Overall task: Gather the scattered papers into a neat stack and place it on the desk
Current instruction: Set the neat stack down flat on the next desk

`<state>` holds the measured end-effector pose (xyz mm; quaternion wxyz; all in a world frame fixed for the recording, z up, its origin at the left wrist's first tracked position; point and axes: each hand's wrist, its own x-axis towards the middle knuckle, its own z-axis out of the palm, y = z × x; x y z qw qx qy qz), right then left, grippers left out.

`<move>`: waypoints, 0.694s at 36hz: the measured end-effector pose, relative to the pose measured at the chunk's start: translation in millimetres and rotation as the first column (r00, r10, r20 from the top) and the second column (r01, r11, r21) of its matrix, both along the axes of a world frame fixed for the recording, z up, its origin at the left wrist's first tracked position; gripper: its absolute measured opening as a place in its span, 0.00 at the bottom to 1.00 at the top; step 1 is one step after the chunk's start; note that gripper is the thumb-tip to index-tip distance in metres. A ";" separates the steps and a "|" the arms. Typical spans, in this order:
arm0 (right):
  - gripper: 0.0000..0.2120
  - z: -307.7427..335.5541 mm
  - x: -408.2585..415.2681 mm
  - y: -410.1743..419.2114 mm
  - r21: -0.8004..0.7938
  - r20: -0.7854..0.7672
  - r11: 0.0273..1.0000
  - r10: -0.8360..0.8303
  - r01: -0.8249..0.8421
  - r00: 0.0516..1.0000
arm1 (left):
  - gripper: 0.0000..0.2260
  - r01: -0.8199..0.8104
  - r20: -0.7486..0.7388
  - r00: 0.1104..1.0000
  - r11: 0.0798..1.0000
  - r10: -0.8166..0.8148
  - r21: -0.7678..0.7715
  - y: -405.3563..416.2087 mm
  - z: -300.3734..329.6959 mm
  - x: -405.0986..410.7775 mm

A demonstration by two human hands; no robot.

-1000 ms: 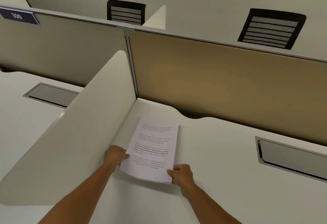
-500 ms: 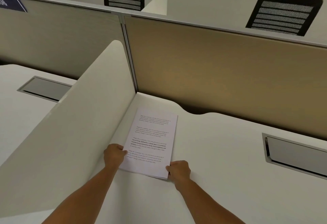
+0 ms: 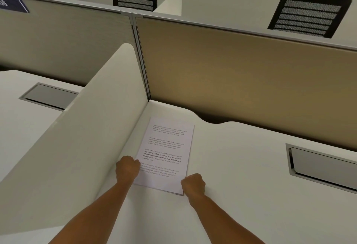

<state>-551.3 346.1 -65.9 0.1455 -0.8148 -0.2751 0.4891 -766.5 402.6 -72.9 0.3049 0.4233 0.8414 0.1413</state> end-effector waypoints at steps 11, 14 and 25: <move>0.03 4.5 -4.7 0.6 -0.009 -0.038 1.000 0.022 -0.023 0.999 | 0.09 0.048 -0.027 0.999 0.999 -0.048 0.014 -4.9 7.7 6.6; 0.03 4.8 -5.4 -0.4 -0.011 -0.052 1.000 0.020 -0.020 0.998 | 0.13 0.062 -0.014 0.998 0.998 -0.062 -0.002 -5.2 9.5 6.3; 0.04 4.8 -12.6 3.8 -0.010 -0.100 1.000 0.016 -0.017 0.995 | 0.15 0.094 -0.024 0.995 0.996 -0.094 0.000 0.8 3.8 1.8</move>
